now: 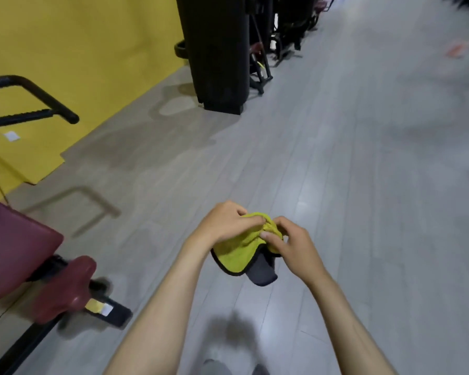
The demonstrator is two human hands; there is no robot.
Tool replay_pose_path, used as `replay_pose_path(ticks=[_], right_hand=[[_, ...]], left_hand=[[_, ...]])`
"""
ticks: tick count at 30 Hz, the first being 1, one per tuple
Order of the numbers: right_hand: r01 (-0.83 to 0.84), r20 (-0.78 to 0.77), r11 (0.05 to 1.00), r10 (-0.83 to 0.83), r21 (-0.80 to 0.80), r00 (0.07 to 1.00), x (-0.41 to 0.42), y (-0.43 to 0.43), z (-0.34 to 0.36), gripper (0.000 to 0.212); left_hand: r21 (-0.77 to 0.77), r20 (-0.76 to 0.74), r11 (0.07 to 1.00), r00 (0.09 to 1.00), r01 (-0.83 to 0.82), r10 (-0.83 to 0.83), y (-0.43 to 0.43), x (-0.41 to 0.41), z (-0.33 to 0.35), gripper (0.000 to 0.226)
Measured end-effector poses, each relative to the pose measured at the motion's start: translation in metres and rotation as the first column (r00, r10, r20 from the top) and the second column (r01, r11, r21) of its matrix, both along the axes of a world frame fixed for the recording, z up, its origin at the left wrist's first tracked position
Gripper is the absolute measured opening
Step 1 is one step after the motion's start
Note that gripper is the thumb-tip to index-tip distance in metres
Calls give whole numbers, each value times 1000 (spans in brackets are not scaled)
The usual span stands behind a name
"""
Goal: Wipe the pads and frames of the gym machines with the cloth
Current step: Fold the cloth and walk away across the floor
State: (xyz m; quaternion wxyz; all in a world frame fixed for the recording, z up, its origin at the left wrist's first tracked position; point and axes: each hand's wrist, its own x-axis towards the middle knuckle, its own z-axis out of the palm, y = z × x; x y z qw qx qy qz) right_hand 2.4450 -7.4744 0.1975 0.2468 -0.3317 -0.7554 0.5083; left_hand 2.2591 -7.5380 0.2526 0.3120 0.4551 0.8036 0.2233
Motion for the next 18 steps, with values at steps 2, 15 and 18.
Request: replay_pose_path(ticks=[2, 15, 18], right_hand=[[71, 42, 997, -72, 39, 996, 10, 36, -1, 15], [435, 16, 874, -442, -217, 897, -3, 263, -20, 19], [396, 26, 899, -398, -187, 917, -11, 308, -23, 26]], left_hand=[[-169, 61, 985, 998, 39, -29, 24, -5, 0, 67], [84, 981, 982, 186, -170, -52, 225, -19, -106, 57], [71, 983, 975, 182, -210, -32, 294, -18, -100, 56]])
